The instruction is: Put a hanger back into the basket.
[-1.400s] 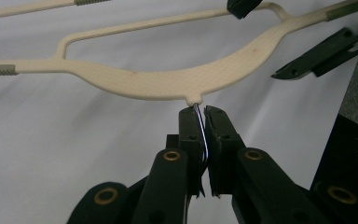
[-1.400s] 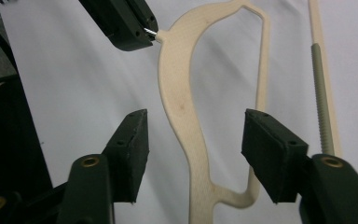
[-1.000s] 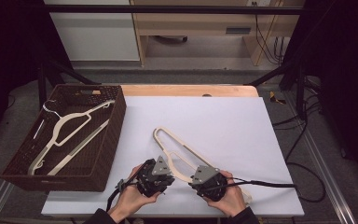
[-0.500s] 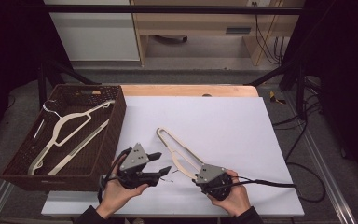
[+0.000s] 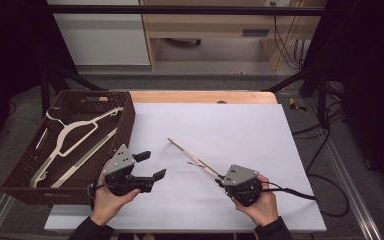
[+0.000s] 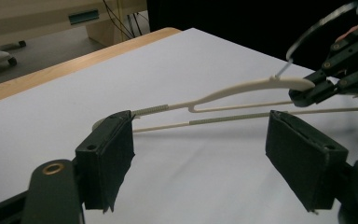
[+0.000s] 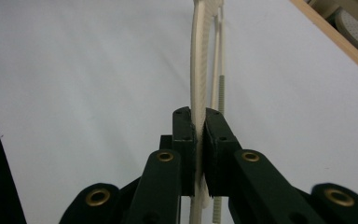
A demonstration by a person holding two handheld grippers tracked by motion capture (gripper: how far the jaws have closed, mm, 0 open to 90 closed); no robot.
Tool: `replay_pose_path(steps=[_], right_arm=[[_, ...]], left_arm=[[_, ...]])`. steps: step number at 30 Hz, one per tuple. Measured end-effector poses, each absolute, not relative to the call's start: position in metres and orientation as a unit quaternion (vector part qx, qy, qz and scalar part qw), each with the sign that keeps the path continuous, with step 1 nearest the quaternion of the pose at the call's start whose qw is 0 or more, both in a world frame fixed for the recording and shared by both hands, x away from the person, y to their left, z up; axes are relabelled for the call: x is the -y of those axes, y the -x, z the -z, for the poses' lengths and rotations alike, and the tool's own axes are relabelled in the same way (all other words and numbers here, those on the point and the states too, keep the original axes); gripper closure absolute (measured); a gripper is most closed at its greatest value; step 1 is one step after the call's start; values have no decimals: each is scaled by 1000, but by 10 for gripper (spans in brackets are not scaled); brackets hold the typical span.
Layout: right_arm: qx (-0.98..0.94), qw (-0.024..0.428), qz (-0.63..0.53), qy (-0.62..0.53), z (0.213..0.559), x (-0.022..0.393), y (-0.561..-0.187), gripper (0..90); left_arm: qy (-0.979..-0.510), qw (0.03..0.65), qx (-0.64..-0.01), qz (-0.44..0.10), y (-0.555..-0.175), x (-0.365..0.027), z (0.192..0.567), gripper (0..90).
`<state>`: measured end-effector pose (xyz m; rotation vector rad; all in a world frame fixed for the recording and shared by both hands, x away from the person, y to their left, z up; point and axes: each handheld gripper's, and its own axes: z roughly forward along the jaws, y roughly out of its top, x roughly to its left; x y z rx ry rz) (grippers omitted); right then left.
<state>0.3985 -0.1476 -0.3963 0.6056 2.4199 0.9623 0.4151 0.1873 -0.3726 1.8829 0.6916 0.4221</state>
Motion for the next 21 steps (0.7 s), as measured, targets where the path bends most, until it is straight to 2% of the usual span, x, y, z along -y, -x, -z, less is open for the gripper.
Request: replay_pose_path(steps=[7,21], right_arm=[[-869,215,-385,-224,386,153,-399,872],[-873,117,-434,-189,389,143,-399,872]], left_arm=[[-793,514,-274,-178,-415,-186,373,199],[-840,471,-221,-155,-417,-163,382,209]])
